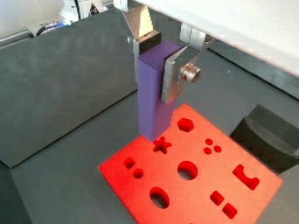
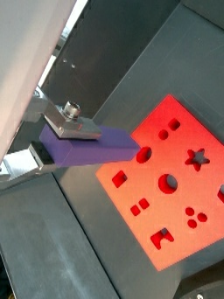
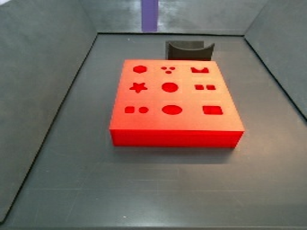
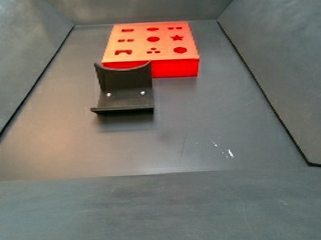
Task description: Insert the rectangle object.
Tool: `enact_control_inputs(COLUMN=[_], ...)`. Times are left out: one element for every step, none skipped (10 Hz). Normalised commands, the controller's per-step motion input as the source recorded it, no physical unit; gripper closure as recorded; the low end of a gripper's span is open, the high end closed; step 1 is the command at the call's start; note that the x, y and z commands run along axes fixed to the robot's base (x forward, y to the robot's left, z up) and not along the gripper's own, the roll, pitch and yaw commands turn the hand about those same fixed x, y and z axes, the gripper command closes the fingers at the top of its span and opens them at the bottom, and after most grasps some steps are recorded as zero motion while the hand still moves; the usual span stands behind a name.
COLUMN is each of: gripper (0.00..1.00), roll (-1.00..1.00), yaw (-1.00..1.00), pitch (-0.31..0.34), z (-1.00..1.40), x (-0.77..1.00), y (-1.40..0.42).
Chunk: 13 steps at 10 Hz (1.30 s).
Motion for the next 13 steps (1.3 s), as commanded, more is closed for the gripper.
enact_control_inputs(gripper=[1.0, 1.0, 1.0, 1.0, 1.0, 1.0, 1.0, 1.0, 1.0, 1.0, 1.0, 1.0, 1.0], roll=[0.0, 0.04, 0.06, 0.14, 0.19, 0.25, 0.22, 0.23, 0.1, 0.03, 0.0, 0.0, 0.01], yaw=[-0.18, -0.05, 0.0, 0.0, 0.0, -0.05, -0.19, -0.35, -0.91, -1.0, -1.0, -0.85, -0.76], pitch=[0.0, 0.0, 0.0, 0.0, 0.0, 0.0, 0.0, 0.0, 0.0, -0.01, -0.007, 0.0, 0.0], z=[-0.39, -0.62, -0.68, -0.76, -0.78, -0.76, -0.73, -0.65, -0.4, -0.27, -0.2, -0.17, -0.17], x=[0.55, 0.92, 1.0, 0.97, 0.95, 0.9, 0.85, 0.69, 0.14, 0.0, 0.0, 0.28, 0.37], y=[-0.15, -0.27, -0.27, -0.31, -0.33, -0.29, -0.14, -0.11, 0.0, 0.0, 0.0, 0.0, 0.0])
